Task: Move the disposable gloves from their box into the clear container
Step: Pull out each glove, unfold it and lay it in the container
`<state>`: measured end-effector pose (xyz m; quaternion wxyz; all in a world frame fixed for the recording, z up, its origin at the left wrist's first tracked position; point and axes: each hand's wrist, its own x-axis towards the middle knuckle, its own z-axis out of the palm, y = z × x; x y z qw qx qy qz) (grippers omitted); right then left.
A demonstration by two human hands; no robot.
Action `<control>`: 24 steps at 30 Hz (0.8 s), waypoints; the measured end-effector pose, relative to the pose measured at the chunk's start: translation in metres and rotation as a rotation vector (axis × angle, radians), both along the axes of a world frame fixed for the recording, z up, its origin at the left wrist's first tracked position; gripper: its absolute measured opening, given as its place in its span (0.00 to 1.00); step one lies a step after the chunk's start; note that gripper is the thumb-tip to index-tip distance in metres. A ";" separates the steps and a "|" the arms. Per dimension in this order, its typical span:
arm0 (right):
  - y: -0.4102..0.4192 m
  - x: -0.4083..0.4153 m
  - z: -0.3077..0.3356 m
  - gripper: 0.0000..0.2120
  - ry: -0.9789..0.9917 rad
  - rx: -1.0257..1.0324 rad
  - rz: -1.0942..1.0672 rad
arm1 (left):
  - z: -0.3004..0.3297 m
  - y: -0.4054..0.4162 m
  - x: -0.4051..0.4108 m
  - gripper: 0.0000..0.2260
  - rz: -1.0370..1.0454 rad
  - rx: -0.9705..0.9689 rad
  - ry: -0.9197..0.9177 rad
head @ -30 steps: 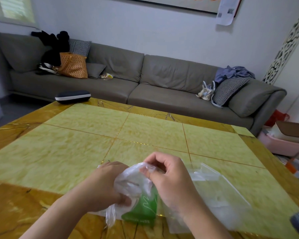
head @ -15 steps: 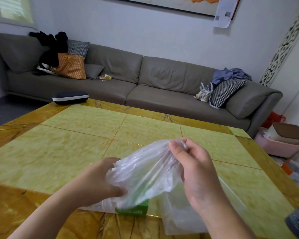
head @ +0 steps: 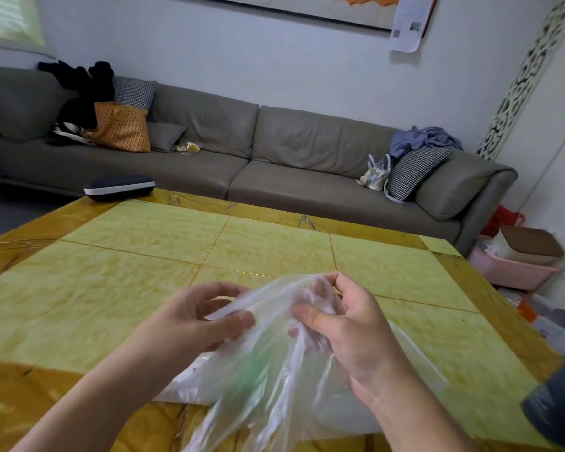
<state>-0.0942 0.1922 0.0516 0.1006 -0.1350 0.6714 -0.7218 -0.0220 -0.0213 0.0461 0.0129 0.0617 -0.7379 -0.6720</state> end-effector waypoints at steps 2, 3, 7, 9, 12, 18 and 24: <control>-0.001 0.000 -0.002 0.12 0.000 0.016 0.002 | 0.001 0.003 -0.001 0.06 0.047 -0.021 0.003; -0.001 -0.001 -0.003 0.12 0.010 0.020 -0.008 | 0.002 0.002 -0.001 0.07 0.060 0.017 -0.004; -0.007 -0.002 -0.008 0.13 0.050 0.010 -0.105 | 0.001 -0.003 0.003 0.22 -0.108 -0.042 -0.146; -0.010 -0.001 -0.008 0.13 0.068 0.004 -0.121 | -0.001 0.001 0.004 0.17 -0.182 -0.145 -0.184; -0.009 -0.001 -0.003 0.16 0.089 0.039 -0.134 | -0.009 -0.005 -0.002 0.10 -0.156 -0.128 -0.138; 0.010 -0.009 0.006 0.11 -0.064 -0.127 -0.172 | -0.009 -0.041 -0.004 0.07 0.039 -0.408 -0.089; 0.026 -0.022 0.007 0.03 -0.129 -0.213 -0.194 | -0.029 -0.067 -0.011 0.08 0.200 -0.792 -0.190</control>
